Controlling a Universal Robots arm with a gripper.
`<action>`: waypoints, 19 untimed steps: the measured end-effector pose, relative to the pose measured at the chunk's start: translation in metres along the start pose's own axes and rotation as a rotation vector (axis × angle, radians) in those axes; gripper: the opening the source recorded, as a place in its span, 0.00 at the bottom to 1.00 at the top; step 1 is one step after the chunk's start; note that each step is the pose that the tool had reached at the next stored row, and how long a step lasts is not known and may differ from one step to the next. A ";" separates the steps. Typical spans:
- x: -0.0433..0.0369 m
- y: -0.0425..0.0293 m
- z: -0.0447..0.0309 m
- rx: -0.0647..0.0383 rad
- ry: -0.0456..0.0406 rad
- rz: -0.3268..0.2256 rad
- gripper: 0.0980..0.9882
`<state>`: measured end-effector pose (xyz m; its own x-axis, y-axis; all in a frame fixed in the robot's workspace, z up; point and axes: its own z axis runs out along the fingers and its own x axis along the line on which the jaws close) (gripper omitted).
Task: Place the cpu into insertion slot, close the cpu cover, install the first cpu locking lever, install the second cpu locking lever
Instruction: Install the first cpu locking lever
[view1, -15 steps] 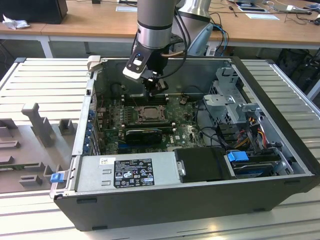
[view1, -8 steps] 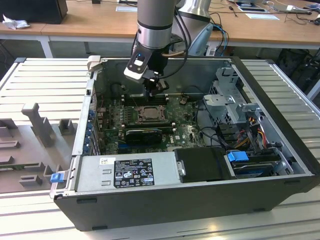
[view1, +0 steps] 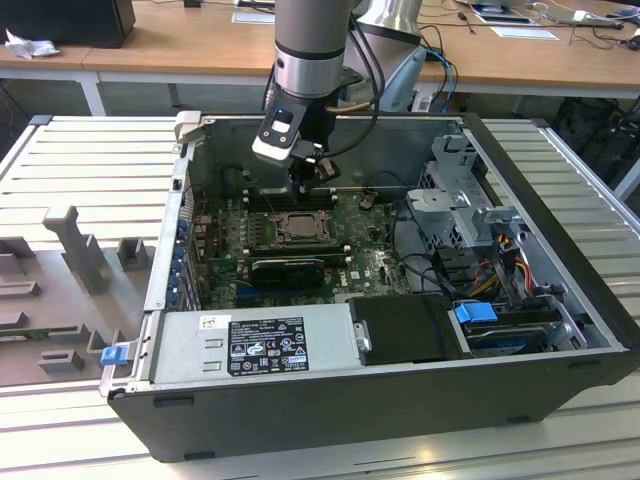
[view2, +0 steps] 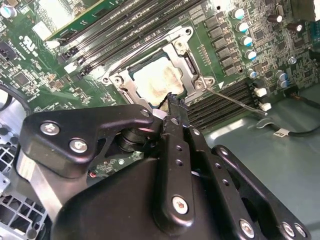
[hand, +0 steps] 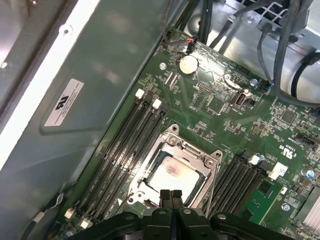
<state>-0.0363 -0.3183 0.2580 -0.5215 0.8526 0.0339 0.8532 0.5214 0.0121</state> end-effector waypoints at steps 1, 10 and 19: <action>0.0000 0.0000 0.0000 0.000 0.0001 -0.008 0.01; 0.0000 0.0000 0.0000 0.002 0.0008 -0.063 0.01; 0.0000 0.0000 0.0000 0.003 0.0013 -0.102 0.01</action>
<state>-0.0363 -0.3183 0.2580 -0.6060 0.7948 0.0339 0.7954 0.6059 0.0121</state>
